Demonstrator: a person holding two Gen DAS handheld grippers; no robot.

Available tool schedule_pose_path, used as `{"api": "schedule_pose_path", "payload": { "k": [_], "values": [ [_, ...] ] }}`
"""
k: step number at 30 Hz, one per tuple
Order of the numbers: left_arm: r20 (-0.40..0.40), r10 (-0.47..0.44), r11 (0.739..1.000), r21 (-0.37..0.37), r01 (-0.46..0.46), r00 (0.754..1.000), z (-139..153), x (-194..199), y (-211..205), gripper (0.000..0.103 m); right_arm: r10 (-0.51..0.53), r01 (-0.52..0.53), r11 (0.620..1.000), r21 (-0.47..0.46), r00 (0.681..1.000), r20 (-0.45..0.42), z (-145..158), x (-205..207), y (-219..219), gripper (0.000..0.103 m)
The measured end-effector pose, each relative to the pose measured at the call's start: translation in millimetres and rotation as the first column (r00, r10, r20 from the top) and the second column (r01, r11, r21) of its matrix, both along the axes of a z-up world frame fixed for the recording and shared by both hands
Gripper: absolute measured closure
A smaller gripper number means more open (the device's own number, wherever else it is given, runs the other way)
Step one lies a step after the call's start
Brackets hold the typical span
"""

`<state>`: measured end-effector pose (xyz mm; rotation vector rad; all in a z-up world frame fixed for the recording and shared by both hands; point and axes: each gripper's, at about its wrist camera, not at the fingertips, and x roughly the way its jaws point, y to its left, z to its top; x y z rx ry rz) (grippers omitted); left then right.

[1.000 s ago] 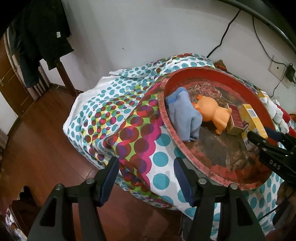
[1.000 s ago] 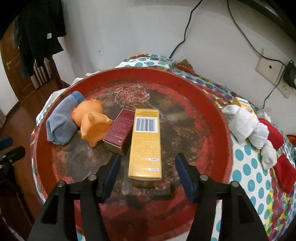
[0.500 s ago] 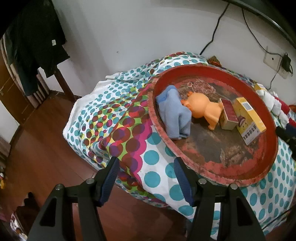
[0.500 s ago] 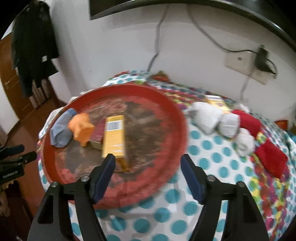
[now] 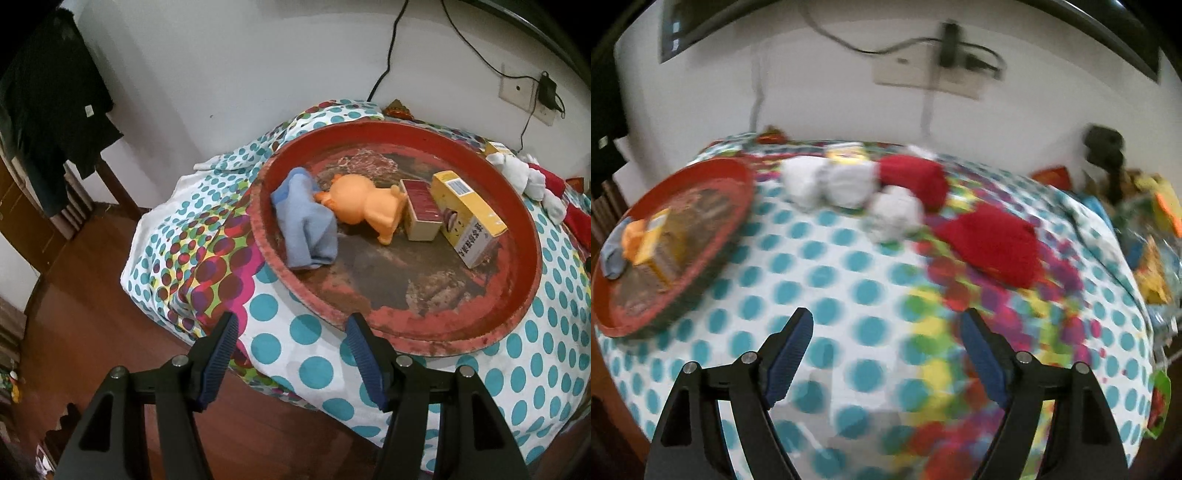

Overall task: Organize objects
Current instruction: 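Grasp the large red sock with the right gripper while the left gripper reaches toward the white socks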

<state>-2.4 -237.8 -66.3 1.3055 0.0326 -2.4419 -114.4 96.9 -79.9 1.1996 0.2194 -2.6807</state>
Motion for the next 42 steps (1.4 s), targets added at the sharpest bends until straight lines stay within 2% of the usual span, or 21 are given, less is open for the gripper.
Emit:
{"api": "schedule_pose_path", "payload": {
  "k": [7,11,15,17,19,21,27,32,33,35,37,39,42],
  "values": [
    [0.003,-0.009,1.000,-0.014,0.009,1.000,-0.5,-0.2,7.3,0.040,-0.088,0.088,0.996,0.005,0.996,-0.017,-5.2,-21.9,53.8,0.020],
    [-0.011,-0.004,0.999,-0.055,0.004,1.000,5.9,1.2,9.7,0.040,-0.095,0.095,0.995,-0.010,0.995,-0.016,-9.8,-41.0,71.4,0.017],
    [-0.001,-0.008,0.998,-0.064,0.008,1.000,7.8,-0.3,11.3,0.040,-0.083,0.083,0.997,-0.004,0.996,-0.011,-16.4,-65.8,77.8,0.015],
    [0.014,-0.014,0.995,-0.102,0.015,1.000,10.3,-2.5,14.8,0.040,-0.071,0.071,0.997,0.010,0.997,-0.005,-19.6,-76.5,77.0,0.014],
    [-0.003,-0.013,0.990,-0.138,0.012,1.000,18.5,-3.3,19.0,0.040,-0.060,0.060,0.998,0.035,0.998,-0.006,-21.5,-84.9,75.3,0.014],
    [-0.011,-0.026,0.991,-0.133,0.025,1.000,26.2,-6.4,23.3,0.040,-0.045,0.045,0.998,0.046,0.999,-0.003,-22.4,-92.7,73.0,0.013],
    [-0.014,-0.128,0.985,-0.117,0.126,0.992,43.6,-27.2,60.8,0.040,-0.026,0.026,0.998,0.058,1.000,0.002,-26.9,-113.9,67.0,0.012],
    [0.004,-0.283,0.953,-0.109,0.282,0.959,46.3,-51.5,112.6,0.040,-0.006,0.005,0.998,0.057,1.000,0.020,-31.5,-121.5,62.1,0.013],
    [0.010,-0.313,0.946,-0.092,0.312,0.950,45.8,-57.6,122.9,0.040,-0.001,0.000,0.999,0.055,1.000,0.017,-31.0,-121.2,61.4,0.015],
    [0.004,-0.359,0.932,-0.057,0.359,0.933,45.4,-70.0,142.8,0.040,0.000,-0.001,0.998,0.065,1.000,0.018,-31.6,-120.9,60.0,0.034],
    [-0.003,-0.388,0.921,-0.044,0.388,0.922,43.8,-85.8,162.1,0.040,0.006,-0.007,0.999,0.033,0.999,0.031,-31.7,-119.6,61.5,0.049],
    [-0.012,-0.406,0.914,-0.028,0.406,0.914,40.2,-99.4,178.4,0.040,-0.007,0.005,0.998,0.055,0.999,0.032,-30.8,-117.2,63.0,0.062],
    [-0.012,-0.434,0.901,0.015,0.434,0.901,30.9,-121.8,201.8,0.040,0.013,-0.014,0.999,0.034,1.000,0.024,-26.2,-106.2,70.3,0.068]
  ]
}}
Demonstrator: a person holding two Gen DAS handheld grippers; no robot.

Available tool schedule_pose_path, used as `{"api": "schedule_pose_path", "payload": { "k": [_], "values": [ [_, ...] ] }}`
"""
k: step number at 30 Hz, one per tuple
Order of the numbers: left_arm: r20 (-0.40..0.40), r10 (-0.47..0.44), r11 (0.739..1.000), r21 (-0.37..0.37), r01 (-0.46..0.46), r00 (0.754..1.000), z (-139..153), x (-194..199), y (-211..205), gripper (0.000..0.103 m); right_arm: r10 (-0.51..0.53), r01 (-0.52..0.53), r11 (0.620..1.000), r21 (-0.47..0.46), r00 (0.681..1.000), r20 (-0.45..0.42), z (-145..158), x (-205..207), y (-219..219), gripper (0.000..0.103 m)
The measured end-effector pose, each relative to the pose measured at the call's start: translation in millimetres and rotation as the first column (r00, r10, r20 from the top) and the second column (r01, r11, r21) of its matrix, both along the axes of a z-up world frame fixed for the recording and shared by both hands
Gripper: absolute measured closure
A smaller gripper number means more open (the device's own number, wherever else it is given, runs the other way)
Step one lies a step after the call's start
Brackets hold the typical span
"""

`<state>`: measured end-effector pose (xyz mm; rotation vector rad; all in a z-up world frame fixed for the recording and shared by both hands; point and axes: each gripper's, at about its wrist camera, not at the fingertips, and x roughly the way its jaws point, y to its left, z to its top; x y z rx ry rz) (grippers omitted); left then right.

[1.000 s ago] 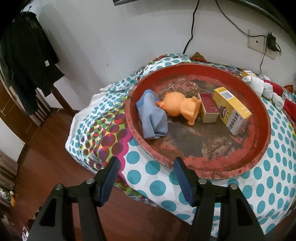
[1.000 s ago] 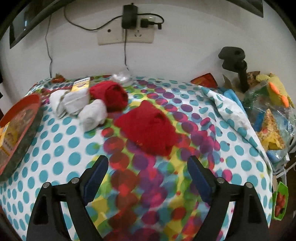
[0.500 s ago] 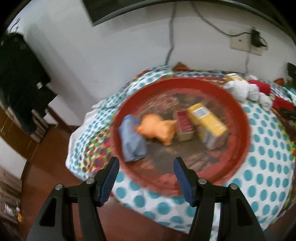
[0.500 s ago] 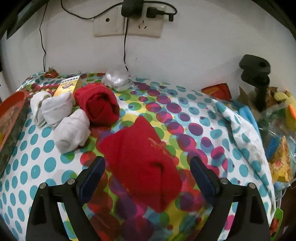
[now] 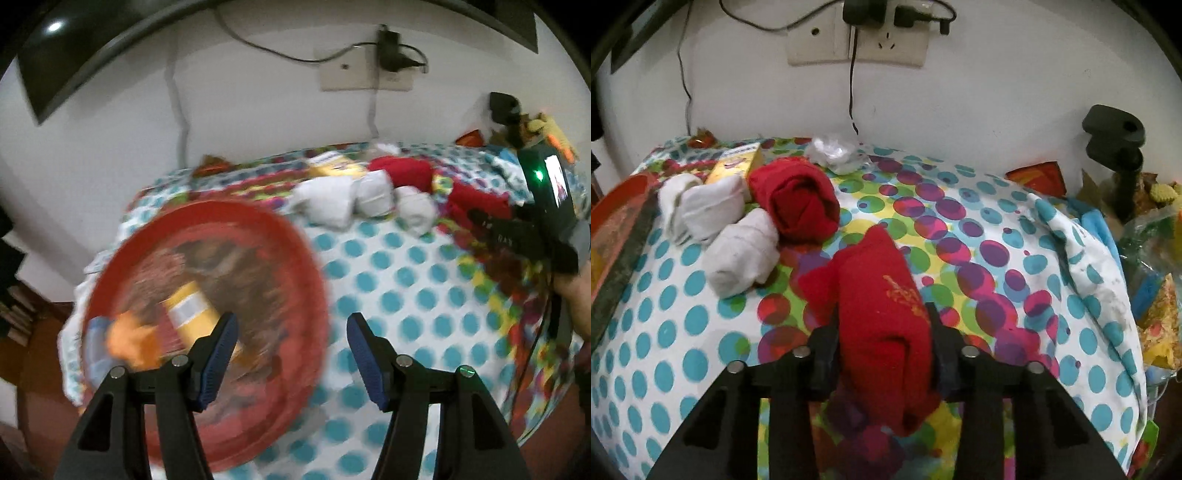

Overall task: Organize objects
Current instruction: 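Grasp the large red sock with the right gripper while the left gripper reaches toward the white socks, then close the left gripper on a white sock and lift it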

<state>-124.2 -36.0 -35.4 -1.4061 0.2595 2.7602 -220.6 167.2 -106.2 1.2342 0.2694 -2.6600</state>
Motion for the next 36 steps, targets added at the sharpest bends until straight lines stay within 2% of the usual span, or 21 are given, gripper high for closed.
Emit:
{"api": "schedule_pose_path", "payload": {
  "k": [3,9,16,21,27,36],
  "values": [
    [0.031,-0.034,0.999,0.032,0.033,0.999,-12.3,-23.1,25.7,0.040,0.000,0.000,0.999,-0.037,1.000,-0.008,4.8,15.4,10.6,0.069],
    [0.030,-0.094,0.989,0.117,0.090,0.995,-29.1,-56.2,66.6,0.040,-0.005,0.003,0.999,-0.043,0.999,-0.047,10.1,41.1,27.2,0.069],
    [0.079,-0.174,0.978,0.131,0.163,0.982,-51.7,-99.0,114.7,0.040,-0.010,0.007,0.995,-0.099,1.000,-0.029,6.0,39.3,36.8,0.068],
    [0.097,-0.152,0.984,0.109,0.142,0.984,-63.1,-125.7,126.9,0.040,-0.008,0.007,0.996,-0.085,1.000,-0.003,1.1,37.1,33.4,0.067],
    [0.114,-0.143,0.983,0.128,0.128,0.983,-74.1,-152.3,127.5,0.040,-0.006,0.007,0.996,-0.084,1.000,0.005,-0.5,36.2,33.3,0.066],
    [0.082,-0.137,0.982,0.145,0.125,0.987,-77.9,-154.3,130.6,0.040,-0.010,0.012,0.997,-0.078,1.000,0.018,-2.7,34.8,30.4,0.065]
  ]
}}
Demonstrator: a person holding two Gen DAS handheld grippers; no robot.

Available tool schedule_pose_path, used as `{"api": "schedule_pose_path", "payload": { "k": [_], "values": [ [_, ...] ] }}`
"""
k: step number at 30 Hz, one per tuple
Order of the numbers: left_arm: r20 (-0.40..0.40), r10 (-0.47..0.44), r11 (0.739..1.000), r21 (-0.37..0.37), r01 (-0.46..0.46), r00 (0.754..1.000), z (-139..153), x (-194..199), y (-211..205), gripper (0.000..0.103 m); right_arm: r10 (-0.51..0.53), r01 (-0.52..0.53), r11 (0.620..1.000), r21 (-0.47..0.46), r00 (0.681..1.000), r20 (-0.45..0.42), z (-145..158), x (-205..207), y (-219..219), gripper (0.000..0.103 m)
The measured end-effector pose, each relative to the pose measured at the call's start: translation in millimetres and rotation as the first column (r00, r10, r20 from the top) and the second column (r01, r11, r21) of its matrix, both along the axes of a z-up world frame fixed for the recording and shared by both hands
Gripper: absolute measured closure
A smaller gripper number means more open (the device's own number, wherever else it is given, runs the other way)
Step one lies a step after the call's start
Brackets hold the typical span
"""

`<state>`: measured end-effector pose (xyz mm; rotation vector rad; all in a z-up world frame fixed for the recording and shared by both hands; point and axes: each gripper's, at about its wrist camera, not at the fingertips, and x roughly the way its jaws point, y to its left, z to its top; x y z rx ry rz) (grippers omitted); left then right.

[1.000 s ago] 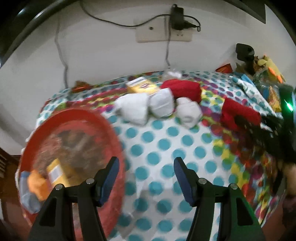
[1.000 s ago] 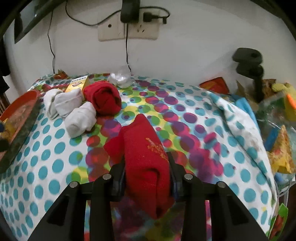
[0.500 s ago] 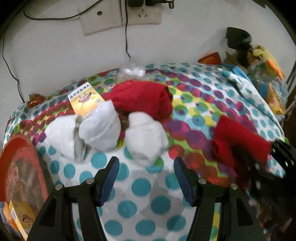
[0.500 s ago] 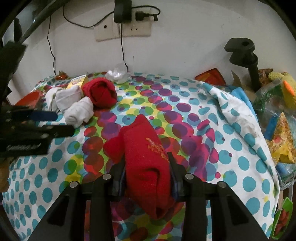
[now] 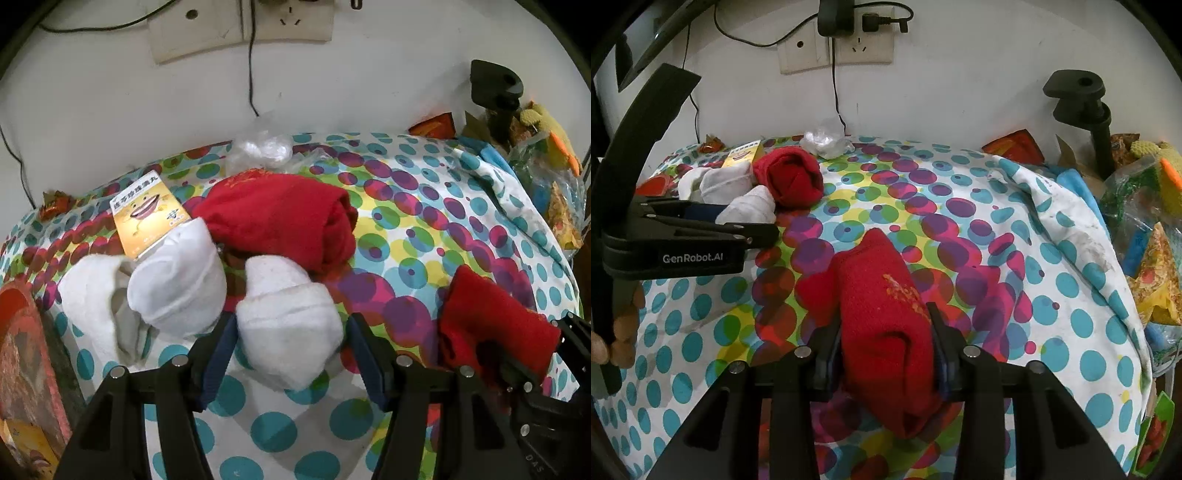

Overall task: Organize objects
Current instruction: 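Close the left gripper on a white sock and lift it, then carry the white sock over the red tray with the left gripper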

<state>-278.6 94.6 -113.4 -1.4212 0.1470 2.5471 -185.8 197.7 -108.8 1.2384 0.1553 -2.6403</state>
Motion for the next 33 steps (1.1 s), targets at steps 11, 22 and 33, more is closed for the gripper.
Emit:
{"api": "schedule_pose_path", "payload": {
  "k": [11,22,33],
  "values": [
    [-0.023,-0.007,0.999,0.035,0.008,1.000,8.2,22.8,-9.5,0.061,-0.002,0.002,1.000,0.008,1.000,0.011,-2.4,-3.0,-4.5,0.065],
    [-0.033,-0.030,0.999,-0.036,0.029,0.999,17.1,79.9,-20.9,0.061,-0.003,0.003,1.000,0.018,1.000,0.010,-2.5,-3.4,-6.1,0.065],
    [-0.038,-0.013,1.000,-0.029,0.012,0.999,28.6,121.6,-42.0,0.061,-0.007,0.007,0.999,0.033,1.000,0.007,-1.8,-4.4,-7.7,0.064]
  ]
}}
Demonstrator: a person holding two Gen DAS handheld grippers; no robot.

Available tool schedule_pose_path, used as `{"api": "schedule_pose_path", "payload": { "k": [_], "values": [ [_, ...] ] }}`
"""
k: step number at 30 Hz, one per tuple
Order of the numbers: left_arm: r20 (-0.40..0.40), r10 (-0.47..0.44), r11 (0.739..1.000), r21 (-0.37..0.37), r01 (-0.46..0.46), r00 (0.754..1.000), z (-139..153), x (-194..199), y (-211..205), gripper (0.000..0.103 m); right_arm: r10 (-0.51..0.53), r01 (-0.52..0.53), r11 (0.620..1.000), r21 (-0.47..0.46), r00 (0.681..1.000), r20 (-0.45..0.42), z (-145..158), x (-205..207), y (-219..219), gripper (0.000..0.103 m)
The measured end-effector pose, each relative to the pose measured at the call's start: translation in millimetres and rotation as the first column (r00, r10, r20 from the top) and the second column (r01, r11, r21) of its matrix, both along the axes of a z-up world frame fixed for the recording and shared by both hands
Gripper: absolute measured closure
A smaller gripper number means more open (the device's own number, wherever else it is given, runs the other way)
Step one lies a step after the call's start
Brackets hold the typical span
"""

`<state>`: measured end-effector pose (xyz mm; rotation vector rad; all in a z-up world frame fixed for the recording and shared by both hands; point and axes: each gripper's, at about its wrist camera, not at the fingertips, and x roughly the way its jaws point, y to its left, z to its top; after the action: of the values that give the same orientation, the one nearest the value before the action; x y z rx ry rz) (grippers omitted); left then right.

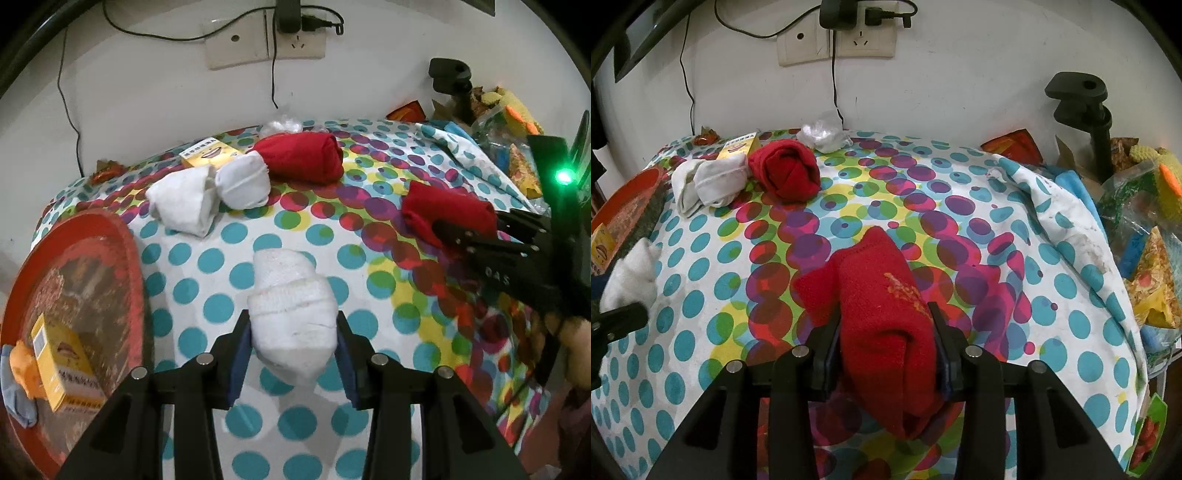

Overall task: Organize objects
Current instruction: 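Carry the white sock over the red tray with the left gripper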

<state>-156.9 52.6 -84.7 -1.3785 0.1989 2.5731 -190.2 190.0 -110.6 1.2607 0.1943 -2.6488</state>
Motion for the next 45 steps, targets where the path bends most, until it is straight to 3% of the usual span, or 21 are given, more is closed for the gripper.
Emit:
{"api": "schedule_pose_path", "payload": {
  "k": [27,36,45],
  "values": [
    [-0.061,0.106,0.994,-0.007,-0.106,0.993,53.6,42.6,-92.3,0.061,-0.002,0.002,1.000,0.013,1.000,-0.002,1.9,-0.6,-2.5,0.063],
    [-0.053,0.256,0.967,0.014,-0.256,0.965,59.8,42.8,-167.8,0.061,-0.002,0.002,1.000,0.014,1.000,-0.002,2.0,-0.9,-2.7,0.063],
    [-0.004,0.392,0.919,0.060,-0.391,0.920,49.2,36.3,-235.6,0.061,-0.006,0.006,1.000,0.014,1.000,-0.003,2.4,-1.1,-3.1,0.063]
  ]
}}
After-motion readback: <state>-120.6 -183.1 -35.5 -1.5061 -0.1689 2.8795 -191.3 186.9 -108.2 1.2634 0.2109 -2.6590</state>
